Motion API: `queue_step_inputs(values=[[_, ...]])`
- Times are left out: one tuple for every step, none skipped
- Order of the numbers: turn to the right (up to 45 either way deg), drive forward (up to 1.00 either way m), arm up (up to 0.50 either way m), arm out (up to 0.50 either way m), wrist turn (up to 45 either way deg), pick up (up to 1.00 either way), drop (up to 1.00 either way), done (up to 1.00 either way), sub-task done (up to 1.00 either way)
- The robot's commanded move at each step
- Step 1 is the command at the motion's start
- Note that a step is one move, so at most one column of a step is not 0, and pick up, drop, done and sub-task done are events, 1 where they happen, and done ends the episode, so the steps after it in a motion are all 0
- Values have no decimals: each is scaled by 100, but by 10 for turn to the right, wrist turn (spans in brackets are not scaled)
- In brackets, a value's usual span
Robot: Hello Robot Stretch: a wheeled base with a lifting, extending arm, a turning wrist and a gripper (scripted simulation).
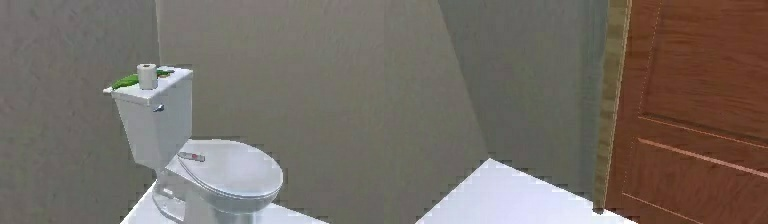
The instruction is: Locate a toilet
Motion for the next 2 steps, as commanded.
queue_step_inputs(values=[[0,5,0,0,0,0,0,0,0],[0,0,0,0,0,0,0,100,0]])
